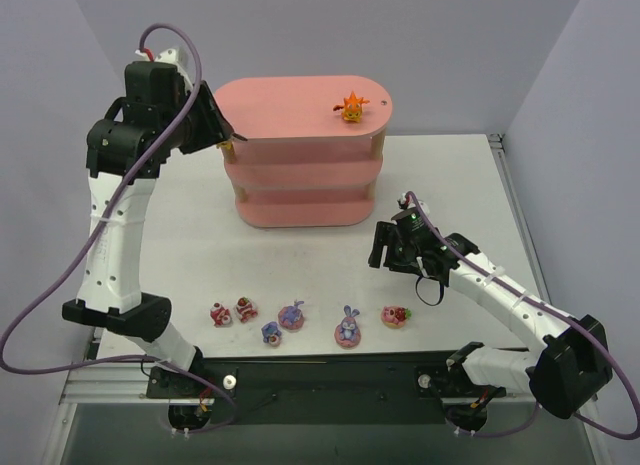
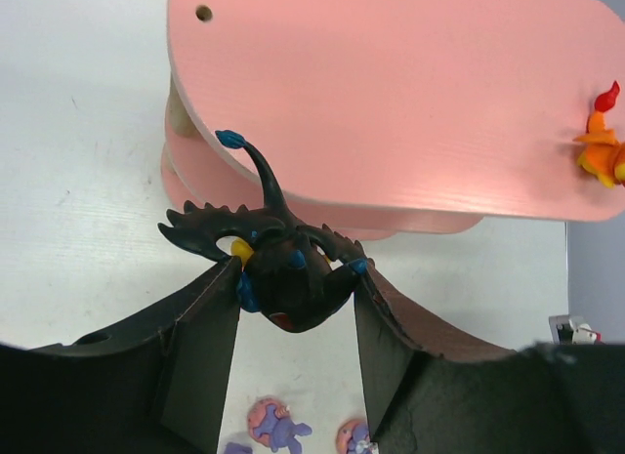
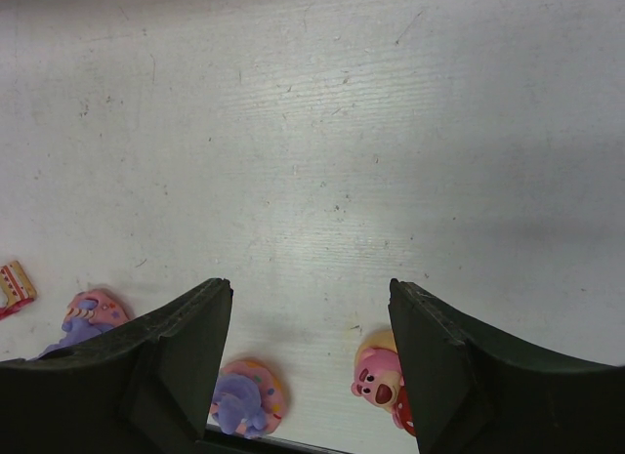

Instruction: Place and organize the plastic toys onto the shelf

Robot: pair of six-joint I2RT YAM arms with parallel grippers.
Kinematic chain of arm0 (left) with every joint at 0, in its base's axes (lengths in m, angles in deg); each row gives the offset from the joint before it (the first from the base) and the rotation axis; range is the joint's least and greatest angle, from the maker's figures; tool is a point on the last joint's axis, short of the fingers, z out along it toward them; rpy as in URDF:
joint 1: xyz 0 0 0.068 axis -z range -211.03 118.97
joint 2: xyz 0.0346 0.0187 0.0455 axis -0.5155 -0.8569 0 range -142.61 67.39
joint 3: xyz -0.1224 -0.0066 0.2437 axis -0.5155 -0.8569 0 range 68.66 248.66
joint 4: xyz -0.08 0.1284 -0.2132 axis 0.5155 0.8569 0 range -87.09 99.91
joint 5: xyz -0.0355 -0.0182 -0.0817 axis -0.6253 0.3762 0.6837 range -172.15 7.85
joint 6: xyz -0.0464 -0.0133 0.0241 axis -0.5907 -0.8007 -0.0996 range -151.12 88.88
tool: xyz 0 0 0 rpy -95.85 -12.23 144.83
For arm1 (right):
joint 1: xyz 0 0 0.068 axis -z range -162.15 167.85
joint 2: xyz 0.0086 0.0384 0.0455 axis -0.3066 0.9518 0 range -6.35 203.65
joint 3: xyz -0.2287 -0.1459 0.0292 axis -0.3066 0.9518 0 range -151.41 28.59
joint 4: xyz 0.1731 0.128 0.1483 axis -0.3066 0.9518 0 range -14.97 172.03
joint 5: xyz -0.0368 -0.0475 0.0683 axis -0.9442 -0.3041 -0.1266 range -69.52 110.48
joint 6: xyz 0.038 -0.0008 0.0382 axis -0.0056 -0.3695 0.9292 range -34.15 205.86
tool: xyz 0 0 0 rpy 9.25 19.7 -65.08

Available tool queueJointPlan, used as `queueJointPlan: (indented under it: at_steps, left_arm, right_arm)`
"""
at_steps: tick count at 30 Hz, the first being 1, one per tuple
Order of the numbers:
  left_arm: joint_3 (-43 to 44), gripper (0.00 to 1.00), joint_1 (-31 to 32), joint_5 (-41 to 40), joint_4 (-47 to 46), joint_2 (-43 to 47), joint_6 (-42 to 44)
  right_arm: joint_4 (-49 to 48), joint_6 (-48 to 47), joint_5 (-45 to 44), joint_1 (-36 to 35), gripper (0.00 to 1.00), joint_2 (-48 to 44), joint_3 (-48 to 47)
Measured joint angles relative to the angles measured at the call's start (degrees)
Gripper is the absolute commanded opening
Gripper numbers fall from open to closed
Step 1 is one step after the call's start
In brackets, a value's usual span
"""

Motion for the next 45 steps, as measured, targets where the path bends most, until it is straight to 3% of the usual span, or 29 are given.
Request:
queueJointPlan:
  at_steps: [9,22,45]
  left_arm:
    - [6.32,0.00,-7.43,7.06,0.81,-5.60,1.27]
    - [8.48,0.00,-8.24,14.64,-3.23,-8.79,-1.99]
    - [8.24,0.00,-1.95,5.99,-7.78,-12.76,-5.95]
  right_arm:
    - [0.02,-0.87,0.04,0.15,0.66,0.00,0.02]
    - [0.02,-1.49,0.20,0.44,0.66,0.61,0.00]
    - [0.00,-1.22,0.20,1.55,0.66,-0.13,2.45]
